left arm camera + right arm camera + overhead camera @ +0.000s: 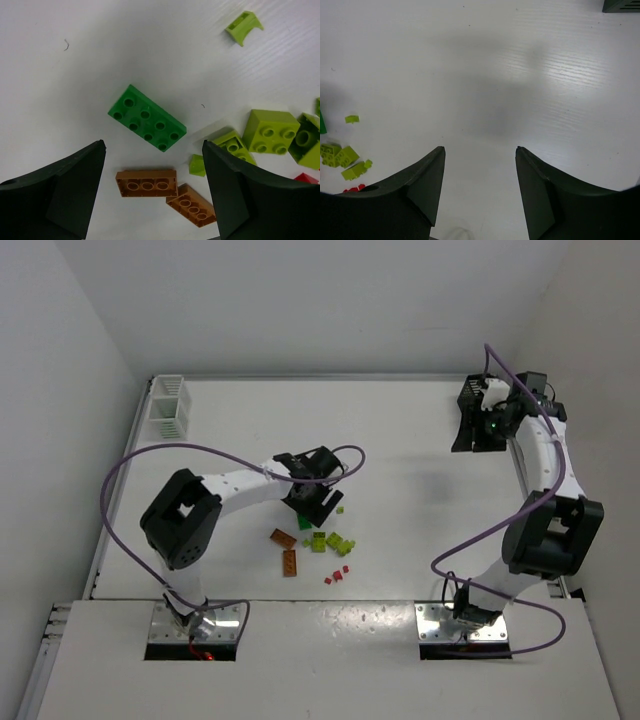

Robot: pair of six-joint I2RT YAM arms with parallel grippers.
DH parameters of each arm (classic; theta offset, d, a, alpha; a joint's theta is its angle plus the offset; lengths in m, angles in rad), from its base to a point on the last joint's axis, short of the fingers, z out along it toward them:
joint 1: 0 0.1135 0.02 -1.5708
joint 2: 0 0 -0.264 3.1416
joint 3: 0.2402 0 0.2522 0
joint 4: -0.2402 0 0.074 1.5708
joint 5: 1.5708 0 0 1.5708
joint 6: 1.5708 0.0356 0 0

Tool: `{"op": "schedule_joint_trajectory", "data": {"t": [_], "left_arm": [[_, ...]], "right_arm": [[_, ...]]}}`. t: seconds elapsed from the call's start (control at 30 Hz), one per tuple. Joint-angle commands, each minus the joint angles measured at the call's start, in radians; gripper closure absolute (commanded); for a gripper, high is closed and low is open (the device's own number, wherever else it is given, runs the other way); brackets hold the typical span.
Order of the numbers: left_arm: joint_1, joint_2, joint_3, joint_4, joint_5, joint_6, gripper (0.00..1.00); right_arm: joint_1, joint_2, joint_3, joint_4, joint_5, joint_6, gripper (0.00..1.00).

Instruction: Sort the legos into containers by color

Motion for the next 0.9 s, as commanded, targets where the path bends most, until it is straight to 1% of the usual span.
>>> {"op": "schedule_joint_trajectory", "data": {"t": [0.0,0.1,0.2,0.3,0.37,0.4,0.5,0.53,0.57,0.73,0.77,0.83,0.87], "left_arm": [[-0.013,0.000,0.025,-0.011,-0.151,-0.183,0.16],[-0.013,0.025,0.025,-0.011,-0.169,-0.203,0.11],[0.017,0.046,0.025,-0.011,-0.147,-0.223,0.11],[0.055,0.085,0.025,-0.011,-0.056,-0.223,0.11],[0.080,0.106,0.034,-0.011,-0.012,-0.223,0.13],[0.080,0.126,0.034,-0.011,0.033,-0.214,0.15],[0.099,0.136,0.034,0.000,0.070,-0.214,0.24],[0.099,0.145,0.034,0.000,0.070,-0.214,0.26],[0.099,0.145,0.034,0.011,0.079,-0.214,0.31],[0.099,0.165,0.014,0.029,0.079,-0.203,0.45],[0.099,0.165,0.014,0.029,0.079,-0.203,0.54],[0.099,0.174,0.014,0.038,0.079,-0.180,0.65],[0.099,0.183,0.014,0.039,0.079,-0.180,0.77]], "right_arm": [[0.001,-0.054,-0.008,0.056,-0.027,0.012,0.41],[0.001,-0.054,-0.008,0.056,-0.027,0.012,0.41],[0.001,-0.045,-0.008,0.056,-0.036,0.012,0.41],[0.001,-0.045,-0.018,0.056,-0.036,0.012,0.41],[0.001,-0.045,-0.018,0.056,-0.036,0.012,0.41],[0.001,-0.035,-0.018,0.056,-0.036,0.012,0.42],[0.001,-0.035,-0.009,0.056,-0.036,0.012,0.42],[0.001,-0.035,-0.009,0.056,-0.036,0.012,0.42],[0.001,-0.026,-0.009,0.056,-0.036,0.012,0.42],[0.001,-0.026,0.000,0.056,-0.036,0.012,0.42],[0.001,-0.026,0.000,0.056,-0.036,0.012,0.42],[0.001,-0.026,0.000,0.047,-0.036,0.012,0.42],[0.001,-0.026,0.000,0.047,-0.045,0.012,0.42]]}}
